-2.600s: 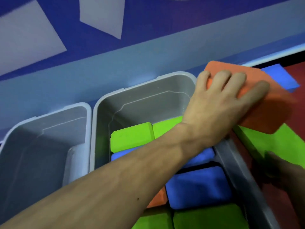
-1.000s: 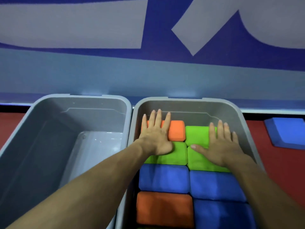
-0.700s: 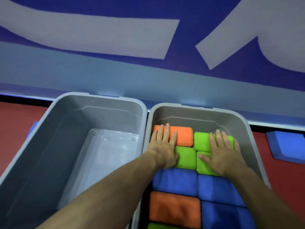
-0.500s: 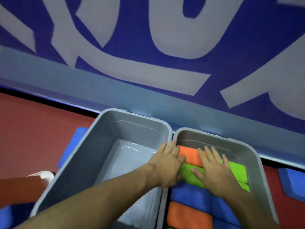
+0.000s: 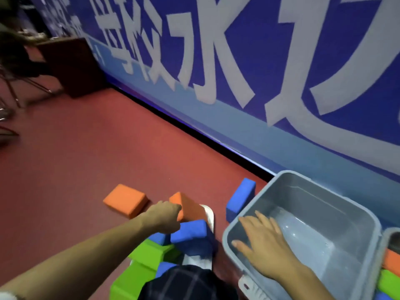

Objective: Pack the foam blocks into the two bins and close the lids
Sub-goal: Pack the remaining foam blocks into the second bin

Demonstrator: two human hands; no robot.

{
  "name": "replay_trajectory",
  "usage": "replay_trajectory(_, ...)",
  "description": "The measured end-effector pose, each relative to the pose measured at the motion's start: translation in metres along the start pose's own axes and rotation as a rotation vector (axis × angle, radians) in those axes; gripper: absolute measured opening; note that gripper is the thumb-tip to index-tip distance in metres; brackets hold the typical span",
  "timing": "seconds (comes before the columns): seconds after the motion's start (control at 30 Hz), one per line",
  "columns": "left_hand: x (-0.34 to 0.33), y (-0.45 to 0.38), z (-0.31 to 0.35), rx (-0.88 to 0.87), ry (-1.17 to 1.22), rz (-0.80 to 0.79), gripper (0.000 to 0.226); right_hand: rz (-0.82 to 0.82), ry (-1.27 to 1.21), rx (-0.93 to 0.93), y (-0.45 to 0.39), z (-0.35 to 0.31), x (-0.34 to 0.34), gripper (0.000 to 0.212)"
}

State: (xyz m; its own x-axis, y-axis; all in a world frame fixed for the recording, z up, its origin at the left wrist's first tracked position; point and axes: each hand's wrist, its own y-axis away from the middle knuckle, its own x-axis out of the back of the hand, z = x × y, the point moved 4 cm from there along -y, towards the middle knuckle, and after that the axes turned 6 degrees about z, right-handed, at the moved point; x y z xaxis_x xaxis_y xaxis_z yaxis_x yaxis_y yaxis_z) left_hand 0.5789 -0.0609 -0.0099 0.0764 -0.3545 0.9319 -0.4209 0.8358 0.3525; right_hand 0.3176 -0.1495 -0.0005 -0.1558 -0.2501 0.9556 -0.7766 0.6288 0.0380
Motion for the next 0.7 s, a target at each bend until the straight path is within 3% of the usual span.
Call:
replay_trajectory(0.1,-0.042,-0.002,-0.053,0.135,0.141,-0.037,0.055,-0.077,0.009,0.016,-0.017,-0.014,-0.03,0.067)
replay_trajectory(0.23,-0.108,-0.015,-0.096,0.157,0.129,-0.169,0.084,-0.087,-0.006,0.014,-0.051,-0.023,-0.066,0.059)
replay_trajectory(0.37,-0.159,-0.04,-0.124,0.177,0.131,-0.214,0.086,-0.188,0.053,0.113,-0.093,-0.043,-0.119,0.055)
replay_trajectory(0.53,-0.188,-0.077,-0.132,0.183,0.119,-0.138,0.078,-0.196,0.048,0.224,-0.146,-0.074,-0.201,0.078)
replay_trajectory(0.7,-0.217,-0.104,-0.13,0.208,0.098,-0.132,0.092,-0.23,0.092,0.176,-0.168,-0.082,-0.26,0.094)
